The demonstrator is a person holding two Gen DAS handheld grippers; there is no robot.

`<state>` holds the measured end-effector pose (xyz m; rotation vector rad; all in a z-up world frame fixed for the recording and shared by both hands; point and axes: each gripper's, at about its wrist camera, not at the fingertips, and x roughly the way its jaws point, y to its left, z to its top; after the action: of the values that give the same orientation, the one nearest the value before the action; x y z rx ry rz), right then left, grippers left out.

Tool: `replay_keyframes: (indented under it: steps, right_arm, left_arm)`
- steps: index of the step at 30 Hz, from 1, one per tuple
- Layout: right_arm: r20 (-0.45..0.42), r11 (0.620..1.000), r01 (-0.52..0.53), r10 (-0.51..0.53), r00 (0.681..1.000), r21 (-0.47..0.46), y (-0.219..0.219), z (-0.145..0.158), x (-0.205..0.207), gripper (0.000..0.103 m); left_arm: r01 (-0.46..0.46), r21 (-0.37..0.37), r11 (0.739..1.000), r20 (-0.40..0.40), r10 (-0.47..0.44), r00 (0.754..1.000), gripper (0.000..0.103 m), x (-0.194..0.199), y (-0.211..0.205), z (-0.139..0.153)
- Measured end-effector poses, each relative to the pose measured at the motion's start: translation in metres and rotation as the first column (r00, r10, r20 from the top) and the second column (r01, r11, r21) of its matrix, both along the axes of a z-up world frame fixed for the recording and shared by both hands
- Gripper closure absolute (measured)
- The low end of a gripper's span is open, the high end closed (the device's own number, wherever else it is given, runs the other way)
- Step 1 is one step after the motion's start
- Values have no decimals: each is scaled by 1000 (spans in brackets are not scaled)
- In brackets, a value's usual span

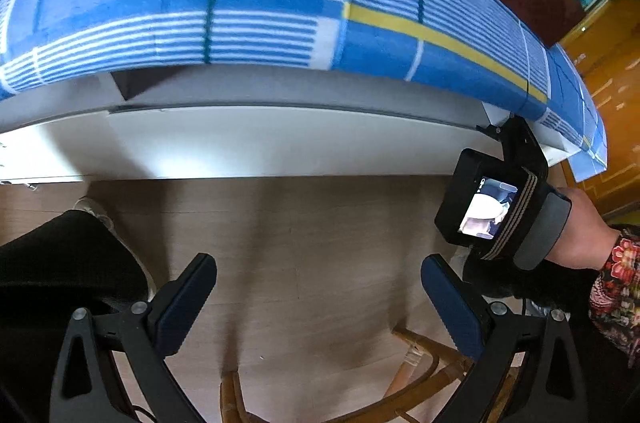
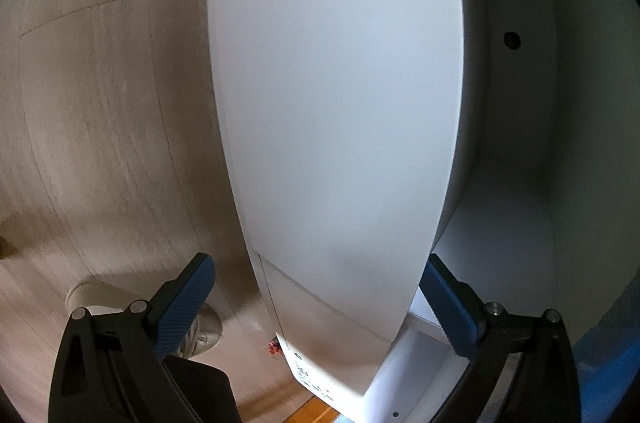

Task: Organize soft objects
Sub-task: 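Lower both tools down to the open shelf under the cabinet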

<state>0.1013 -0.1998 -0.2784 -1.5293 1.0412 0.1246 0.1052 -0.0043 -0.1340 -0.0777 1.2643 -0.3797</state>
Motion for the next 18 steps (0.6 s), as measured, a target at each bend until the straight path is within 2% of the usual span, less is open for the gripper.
replay_keyframes:
  steps: [2, 5, 6, 7, 8, 9, 11, 13, 18]
  right_arm:
    - [-1, 1000, 0, 0, 1000, 5, 1, 1, -3, 0]
    - [-8, 1000, 8, -8, 1000, 29, 2, 2, -9, 0]
    - [-10, 999, 8, -8, 1000, 33, 3, 5, -12, 0]
    - [-13, 999, 7, -6, 1000, 31, -1, 5, -14, 0]
    - [-14, 1000, 4, -4, 1000, 28, -2, 3, -15, 0]
    - [-14, 1000, 1, 0, 1000, 27, -3, 3, -17, 0]
    - [-15, 1000, -2, 2, 1000, 27, -4, 3, -19, 0]
    - [-16, 999, -1, 2, 1000, 36, -4, 3, -21, 0]
    - [-13, 999, -3, 3, 1000, 34, 0, 5, -27, 0]
  left_arm:
    - [39, 15, 999, 0, -39, 999, 0, 2, -8, -2]
    - [153, 142, 978, 50, -162, 986, 0, 4, -30, -5]
    - [206, 210, 956, 76, -226, 971, 0, 3, -40, -6]
    - [266, 296, 918, 100, -307, 947, 0, 3, -51, -10]
    - [310, 345, 886, 105, -364, 925, 0, 3, -58, -13]
    - [347, 384, 856, 101, -413, 905, 0, 4, -63, -17]
    - [421, 478, 770, 70, -512, 856, 0, 5, -75, -30]
    - [469, 519, 715, 40, -568, 822, 0, 9, -80, -41]
    - [512, 586, 628, -2, -631, 776, 0, 26, -82, -62]
